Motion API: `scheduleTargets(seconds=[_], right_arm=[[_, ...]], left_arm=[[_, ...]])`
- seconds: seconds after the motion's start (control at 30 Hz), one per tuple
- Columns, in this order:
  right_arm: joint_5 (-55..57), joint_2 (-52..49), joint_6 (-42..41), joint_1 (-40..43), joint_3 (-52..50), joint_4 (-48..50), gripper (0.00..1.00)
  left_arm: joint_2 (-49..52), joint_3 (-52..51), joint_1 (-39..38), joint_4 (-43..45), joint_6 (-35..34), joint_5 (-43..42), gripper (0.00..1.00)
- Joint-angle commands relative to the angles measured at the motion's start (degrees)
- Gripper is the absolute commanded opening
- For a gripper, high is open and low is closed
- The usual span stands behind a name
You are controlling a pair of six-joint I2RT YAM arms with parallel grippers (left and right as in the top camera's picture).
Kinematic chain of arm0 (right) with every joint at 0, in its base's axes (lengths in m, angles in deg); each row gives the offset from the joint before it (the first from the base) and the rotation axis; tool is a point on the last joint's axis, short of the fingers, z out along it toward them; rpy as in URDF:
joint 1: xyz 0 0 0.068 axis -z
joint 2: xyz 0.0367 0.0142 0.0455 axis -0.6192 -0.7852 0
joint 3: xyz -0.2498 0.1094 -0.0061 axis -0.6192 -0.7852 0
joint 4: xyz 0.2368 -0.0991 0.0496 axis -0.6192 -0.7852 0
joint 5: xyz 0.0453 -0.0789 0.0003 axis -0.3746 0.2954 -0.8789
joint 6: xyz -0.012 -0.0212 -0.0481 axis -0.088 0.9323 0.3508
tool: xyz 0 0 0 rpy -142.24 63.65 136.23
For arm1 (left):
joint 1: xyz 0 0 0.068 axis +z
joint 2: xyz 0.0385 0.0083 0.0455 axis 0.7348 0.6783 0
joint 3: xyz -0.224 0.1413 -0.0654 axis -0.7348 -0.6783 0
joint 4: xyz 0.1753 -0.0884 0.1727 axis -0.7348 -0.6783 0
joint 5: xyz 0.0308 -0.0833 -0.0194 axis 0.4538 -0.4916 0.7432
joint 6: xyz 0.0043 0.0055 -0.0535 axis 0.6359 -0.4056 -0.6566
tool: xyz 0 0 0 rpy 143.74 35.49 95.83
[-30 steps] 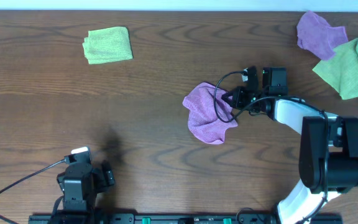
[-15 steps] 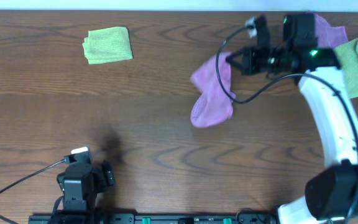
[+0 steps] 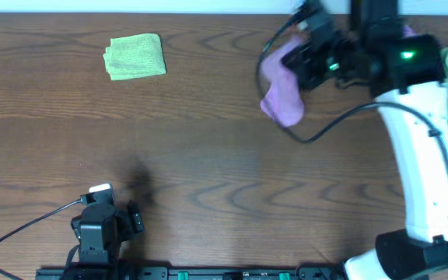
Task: Fold the cloth
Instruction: 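Lift the purple cloth with the right gripper and pull it upward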
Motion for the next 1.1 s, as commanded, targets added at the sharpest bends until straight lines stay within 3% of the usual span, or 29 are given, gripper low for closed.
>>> scheduleTargets(seconds=[0.0,0.1,0.4,0.73,0.87,1.07], right_arm=[[7.6,-0.4,1.9,-6.3,0.3,-0.9,0.01],[16.0,-0.4,-0.4,-9.8,0.3,1.3,0.01],[18.8,-0.4,-11.4,-7.9,0.3,2.7,0.01],[18.8,-0.4,-11.7,-7.7,0.3,-0.3,0.01],[18.3,-0.4,-11.7,-7.7,0.3,-0.6,0.01],[11.7,-0.4,-11.0,-7.7,0.3,-3.7,0.01]], left_arm=[[-0.3,-0.5,0.3,-3.6,1.5,0.9,0.95],[-0.3,-0.5,0.3,-3.6,1.4,0.9,0.95],[-0.3,-0.5,0.3,-3.6,1.5,0.9,0.95],[-0.3,-0.5,0.3,-3.3,1.5,1.1,0.95],[-0.3,-0.5,0.3,2.9,1.0,-0.2,0.95],[-0.3,-0.5,0.3,12.8,-19.4,-19.8,0.95]])
